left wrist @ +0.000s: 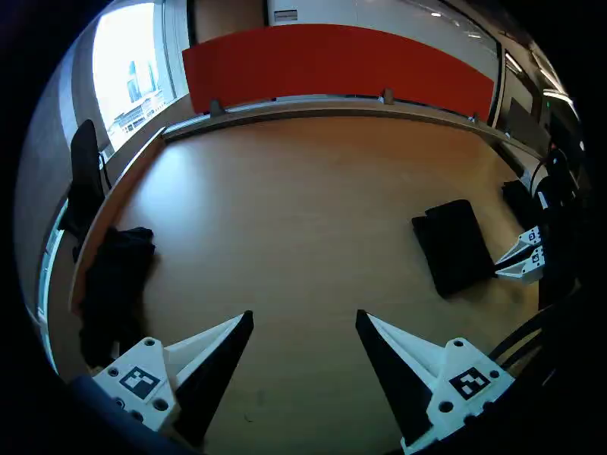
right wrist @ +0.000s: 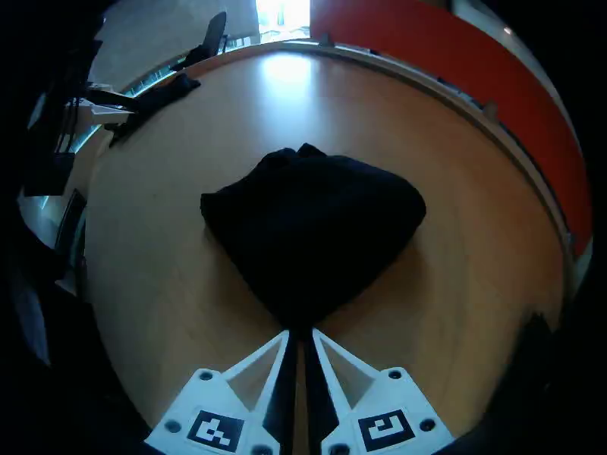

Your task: Fold towel

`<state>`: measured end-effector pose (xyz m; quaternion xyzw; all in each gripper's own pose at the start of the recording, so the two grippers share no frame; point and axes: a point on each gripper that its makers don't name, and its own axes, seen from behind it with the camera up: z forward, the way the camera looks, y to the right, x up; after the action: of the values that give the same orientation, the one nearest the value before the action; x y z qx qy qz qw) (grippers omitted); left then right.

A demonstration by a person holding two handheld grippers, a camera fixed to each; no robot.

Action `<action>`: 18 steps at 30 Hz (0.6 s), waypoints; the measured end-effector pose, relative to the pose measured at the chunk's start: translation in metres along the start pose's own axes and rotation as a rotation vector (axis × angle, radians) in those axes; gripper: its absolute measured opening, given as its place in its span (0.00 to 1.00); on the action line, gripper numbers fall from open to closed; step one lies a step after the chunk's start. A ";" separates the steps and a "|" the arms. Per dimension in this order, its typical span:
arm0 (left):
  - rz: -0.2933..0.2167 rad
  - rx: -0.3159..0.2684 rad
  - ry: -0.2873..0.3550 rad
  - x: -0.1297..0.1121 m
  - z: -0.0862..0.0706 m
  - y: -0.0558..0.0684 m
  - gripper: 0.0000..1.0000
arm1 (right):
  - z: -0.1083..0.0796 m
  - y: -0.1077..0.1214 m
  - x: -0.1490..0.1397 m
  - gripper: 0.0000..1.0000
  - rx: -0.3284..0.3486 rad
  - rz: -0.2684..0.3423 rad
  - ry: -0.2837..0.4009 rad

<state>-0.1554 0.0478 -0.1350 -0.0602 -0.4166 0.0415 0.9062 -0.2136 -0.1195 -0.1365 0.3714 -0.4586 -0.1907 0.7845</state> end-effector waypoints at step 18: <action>0.002 -0.003 0.010 0.000 -0.003 0.000 1.00 | -0.031 0.017 0.054 0.05 -0.053 -0.051 0.091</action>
<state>-0.1536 0.0472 -0.1369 -0.0619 -0.4121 0.0414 0.9081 -0.1600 -0.1303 -0.1016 0.3704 -0.4078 -0.2054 0.8089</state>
